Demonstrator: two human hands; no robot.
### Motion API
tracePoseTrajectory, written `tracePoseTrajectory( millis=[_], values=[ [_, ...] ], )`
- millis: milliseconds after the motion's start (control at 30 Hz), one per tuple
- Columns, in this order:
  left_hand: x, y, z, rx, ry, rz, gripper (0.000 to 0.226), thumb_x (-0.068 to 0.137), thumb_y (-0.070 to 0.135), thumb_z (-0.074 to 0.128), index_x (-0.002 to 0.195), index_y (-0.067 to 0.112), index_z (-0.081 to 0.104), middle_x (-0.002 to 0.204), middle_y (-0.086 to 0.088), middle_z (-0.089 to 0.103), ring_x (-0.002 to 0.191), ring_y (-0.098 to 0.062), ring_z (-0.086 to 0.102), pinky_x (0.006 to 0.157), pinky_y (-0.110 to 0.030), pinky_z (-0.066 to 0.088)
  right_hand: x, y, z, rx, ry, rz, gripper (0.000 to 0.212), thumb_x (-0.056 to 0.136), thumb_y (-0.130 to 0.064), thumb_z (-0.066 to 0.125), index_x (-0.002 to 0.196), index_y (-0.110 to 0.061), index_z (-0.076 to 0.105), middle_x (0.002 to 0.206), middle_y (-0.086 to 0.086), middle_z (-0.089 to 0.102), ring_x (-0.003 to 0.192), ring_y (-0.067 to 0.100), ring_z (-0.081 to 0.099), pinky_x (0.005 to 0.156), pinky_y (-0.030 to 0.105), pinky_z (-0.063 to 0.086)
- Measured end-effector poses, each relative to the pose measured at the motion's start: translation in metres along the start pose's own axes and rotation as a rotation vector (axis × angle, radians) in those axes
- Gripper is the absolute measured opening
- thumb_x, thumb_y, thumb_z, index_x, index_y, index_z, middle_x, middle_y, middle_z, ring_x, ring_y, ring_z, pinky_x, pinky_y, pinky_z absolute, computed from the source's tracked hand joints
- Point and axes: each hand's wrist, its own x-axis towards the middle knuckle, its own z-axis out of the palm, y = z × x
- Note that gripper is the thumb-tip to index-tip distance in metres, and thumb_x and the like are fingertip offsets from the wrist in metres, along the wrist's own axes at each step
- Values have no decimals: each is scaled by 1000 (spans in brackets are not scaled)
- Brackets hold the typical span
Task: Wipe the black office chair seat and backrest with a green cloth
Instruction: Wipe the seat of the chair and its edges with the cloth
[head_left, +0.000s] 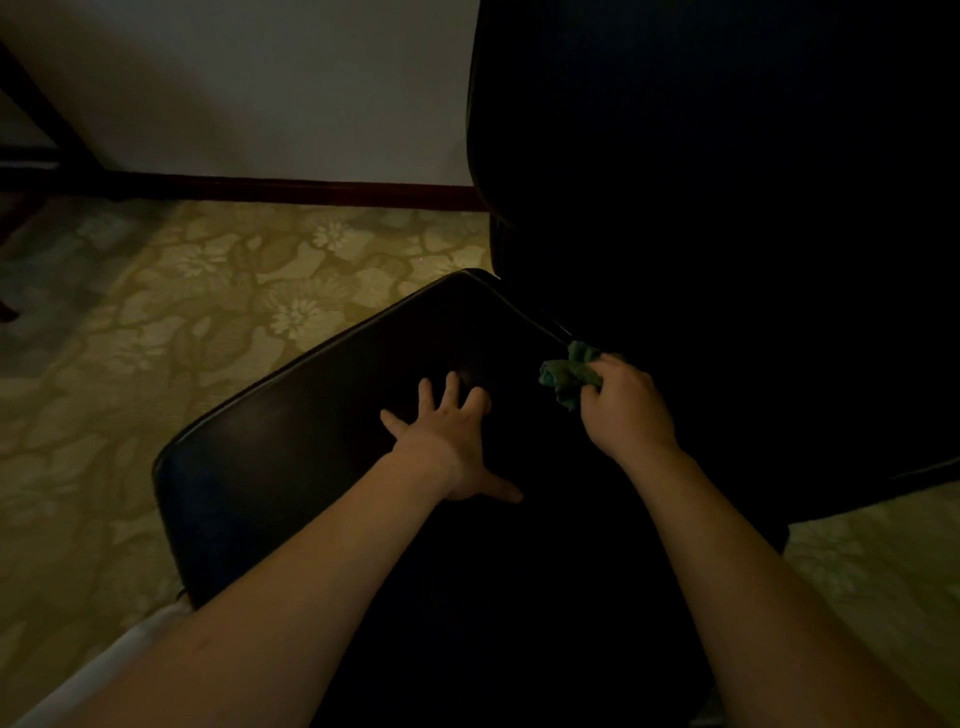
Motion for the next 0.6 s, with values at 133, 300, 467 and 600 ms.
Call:
tracePoseTrajectory(
  millis=[133,300,467,600],
  values=[
    [2,-1,0,-5,-3,5,117,66,63,80,154,32,9,165,0,-19,149,-36,-21,108,-78,2,-5,-3,-6,-23,-11,59,38,104,-19,44,140,-9,49,136,15,52,117,36,51,92,45,47],
    [3,-1,1,-5,-10,4,119,65,64,80,154,32,7,164,0,-19,148,-36,-22,107,-78,0,-7,-11,-7,-104,-38,143,35,101,-17,52,133,-3,52,124,20,58,107,38,57,77,40,45],
    [3,-3,-1,4,-22,24,118,67,64,79,155,31,6,164,-1,-20,148,-37,-22,108,-79,1,-1,-12,-2,-55,-10,78,35,103,-16,46,135,-3,52,133,18,52,117,37,52,90,42,45],
    [4,-5,-1,-2,-27,34,117,68,63,79,155,31,7,165,0,-19,148,-37,-22,107,-79,1,1,-12,4,8,18,-20,40,104,-15,42,143,-8,46,156,6,33,142,28,30,113,41,29]
  ],
)
